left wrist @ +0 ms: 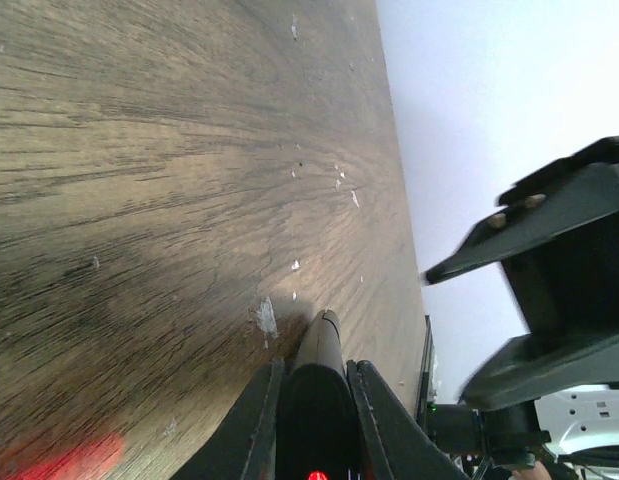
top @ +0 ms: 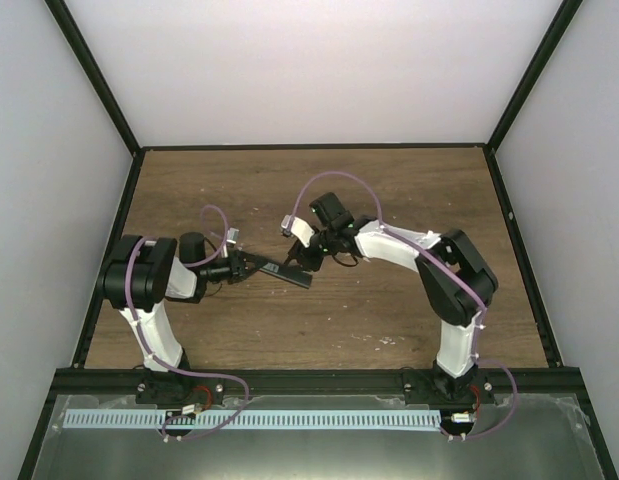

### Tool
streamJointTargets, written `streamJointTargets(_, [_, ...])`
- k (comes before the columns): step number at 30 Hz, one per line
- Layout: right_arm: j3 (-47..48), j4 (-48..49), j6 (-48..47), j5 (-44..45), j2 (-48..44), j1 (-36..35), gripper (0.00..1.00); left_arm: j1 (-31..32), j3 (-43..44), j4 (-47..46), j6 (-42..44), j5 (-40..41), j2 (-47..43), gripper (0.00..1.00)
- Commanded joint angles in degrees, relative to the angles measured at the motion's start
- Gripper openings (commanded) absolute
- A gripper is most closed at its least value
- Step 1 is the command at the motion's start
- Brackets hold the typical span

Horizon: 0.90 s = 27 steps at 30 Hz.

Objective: Load the batteries into the remote control

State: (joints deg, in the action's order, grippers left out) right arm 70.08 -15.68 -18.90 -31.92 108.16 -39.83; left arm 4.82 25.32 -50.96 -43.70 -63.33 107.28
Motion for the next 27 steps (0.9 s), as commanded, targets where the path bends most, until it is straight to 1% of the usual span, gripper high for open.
streamJointTargets(1, [-1.26,2.03,4.56,0.45,-5.92,1.09,0.35,0.36,-0.95,-0.59,1.72,0.96,0.83,0.0])
streamJointTargets(5, [-3.39,-1.25,10.97,1.99,-8.32,3.55,0.35,0.37,-1.11,-0.34,2.0,1.08,0.48,0.0])
streamJointTargets(9, [-6.36,-5.89,16.87,3.6,-8.95,3.97,0.33,0.35,-1.11,0.1,2.28,1.21,0.26,0.0])
streamJointTargets(13, [-7.78,-8.56,23.33,1.84,-8.49,3.97,0.33,0.31,-0.89,0.65,2.45,1.37,0.05,0.0])
streamJointTargets(18, [-4.94,-12.17,29.89,0.43,-6.16,3.97,0.34,0.36,-0.94,0.91,2.6,1.45,0.03,0.0])
streamJointTargets(27, [-0.78,-15.47,34.16,-0.12,-1.74,4.06,0.34,0.37,-0.97,0.86,2.64,1.46,-0.23,0.0])
